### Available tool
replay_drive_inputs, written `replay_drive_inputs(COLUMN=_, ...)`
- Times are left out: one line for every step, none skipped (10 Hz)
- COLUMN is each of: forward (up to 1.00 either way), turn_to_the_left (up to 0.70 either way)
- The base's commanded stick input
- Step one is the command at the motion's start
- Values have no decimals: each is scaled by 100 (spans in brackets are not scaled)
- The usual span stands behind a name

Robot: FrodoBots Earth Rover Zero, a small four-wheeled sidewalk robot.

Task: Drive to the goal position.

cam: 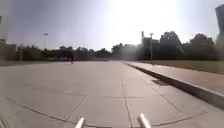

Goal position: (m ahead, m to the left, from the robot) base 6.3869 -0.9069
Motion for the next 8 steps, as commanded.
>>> replay_drive_inputs(forward=70, turn_to_the_left=0)
replay_drive_inputs(forward=70, turn_to_the_left=0)
replay_drive_inputs(forward=70, turn_to_the_left=0)
replay_drive_inputs(forward=70, turn_to_the_left=0)
replay_drive_inputs(forward=70, turn_to_the_left=0)
replay_drive_inputs(forward=70, turn_to_the_left=0)
replay_drive_inputs(forward=70, turn_to_the_left=0)
replay_drive_inputs(forward=70, turn_to_the_left=0)
